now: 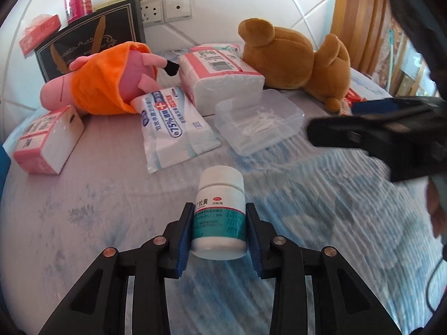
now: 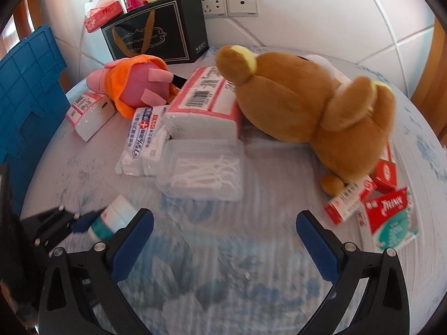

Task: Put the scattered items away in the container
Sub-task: 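Grasp the white pill bottle with the left tool while the right tool grasps the clear floss-pick box, then carry the pill bottle in the left tool while the right tool carries the floss box to the bin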

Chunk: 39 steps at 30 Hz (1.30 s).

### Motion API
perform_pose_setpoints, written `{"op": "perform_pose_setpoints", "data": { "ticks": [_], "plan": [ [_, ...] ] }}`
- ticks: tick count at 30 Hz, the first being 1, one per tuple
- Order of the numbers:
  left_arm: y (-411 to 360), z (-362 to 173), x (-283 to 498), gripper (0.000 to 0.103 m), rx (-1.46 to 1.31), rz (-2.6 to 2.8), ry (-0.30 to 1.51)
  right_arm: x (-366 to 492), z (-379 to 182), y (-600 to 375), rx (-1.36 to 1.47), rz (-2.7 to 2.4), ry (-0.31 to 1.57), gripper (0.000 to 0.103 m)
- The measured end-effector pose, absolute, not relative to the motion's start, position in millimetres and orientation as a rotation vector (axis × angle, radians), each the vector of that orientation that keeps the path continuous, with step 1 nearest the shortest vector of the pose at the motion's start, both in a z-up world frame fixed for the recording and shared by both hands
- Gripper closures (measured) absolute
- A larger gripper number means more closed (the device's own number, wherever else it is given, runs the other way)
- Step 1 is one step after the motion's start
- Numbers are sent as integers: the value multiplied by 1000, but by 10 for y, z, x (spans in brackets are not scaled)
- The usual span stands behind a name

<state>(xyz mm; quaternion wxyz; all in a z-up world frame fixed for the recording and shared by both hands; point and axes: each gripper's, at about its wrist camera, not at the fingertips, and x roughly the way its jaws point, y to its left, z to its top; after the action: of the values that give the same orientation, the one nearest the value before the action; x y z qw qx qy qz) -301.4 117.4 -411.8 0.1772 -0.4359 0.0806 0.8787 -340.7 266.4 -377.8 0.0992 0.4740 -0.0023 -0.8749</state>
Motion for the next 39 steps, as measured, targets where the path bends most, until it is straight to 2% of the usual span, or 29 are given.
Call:
{"op": "perform_pose_setpoints", "data": {
  "ticks": [11, 21, 22, 25, 39],
  "plan": [
    [941, -3972, -2813, 69, -1213, 2512, 154, -3793, -4049, 2241, 1460, -2550, 100, 0],
    [852, -3972, -2779, 69, -1218, 2531, 117, -3903, -4226, 2238, 1506, -2556, 96, 0],
    [853, -3969, -2780, 69, -1217, 2532, 116, -3901, -4226, 2239, 1504, -2563, 99, 1],
    [869, -3971, -2785, 69, -1215, 2535, 112, -3894, -4194, 2238, 1490, -2572, 110, 14],
    [867, -3755, -2752, 69, -1178, 2558, 96, -3639, -3965, 2278, 1466, -2565, 101, 14]
  ]
}}
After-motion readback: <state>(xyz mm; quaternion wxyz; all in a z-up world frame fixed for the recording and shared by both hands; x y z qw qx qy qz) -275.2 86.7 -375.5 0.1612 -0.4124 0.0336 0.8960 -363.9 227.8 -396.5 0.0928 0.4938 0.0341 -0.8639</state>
